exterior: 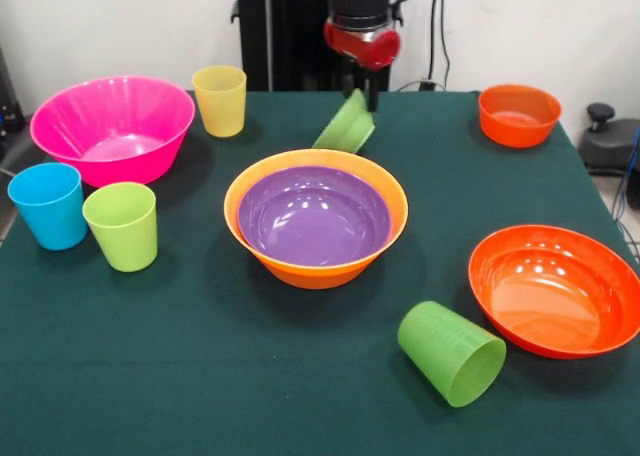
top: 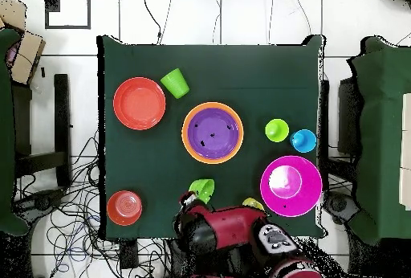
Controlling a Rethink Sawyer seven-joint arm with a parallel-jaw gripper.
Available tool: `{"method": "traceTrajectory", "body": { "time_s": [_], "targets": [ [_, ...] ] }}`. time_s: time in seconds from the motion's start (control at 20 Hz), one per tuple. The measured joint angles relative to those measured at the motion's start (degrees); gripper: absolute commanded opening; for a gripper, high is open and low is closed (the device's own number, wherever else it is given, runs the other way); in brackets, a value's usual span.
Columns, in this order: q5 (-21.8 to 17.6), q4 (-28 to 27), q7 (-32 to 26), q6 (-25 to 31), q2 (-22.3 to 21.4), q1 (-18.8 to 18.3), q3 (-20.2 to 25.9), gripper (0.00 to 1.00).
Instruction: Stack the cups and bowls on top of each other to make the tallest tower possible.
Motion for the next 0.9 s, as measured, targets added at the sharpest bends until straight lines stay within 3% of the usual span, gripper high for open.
{"method": "traceTrajectory", "body": {
  "time_s": [0.15, 0.3, 0.9],
  "targets": [
    [-0.21, 0.02, 0.0, 3.55, -1.52, -4.44, 3.62, 1.0],
    [-0.69, 0.03, 0.0, 4.35, -2.21, -6.03, 5.9, 1.0],
    [-3.92, 0.04, 0.0, 4.35, -2.83, -1.57, 8.55, 1.0]
  ]
}}
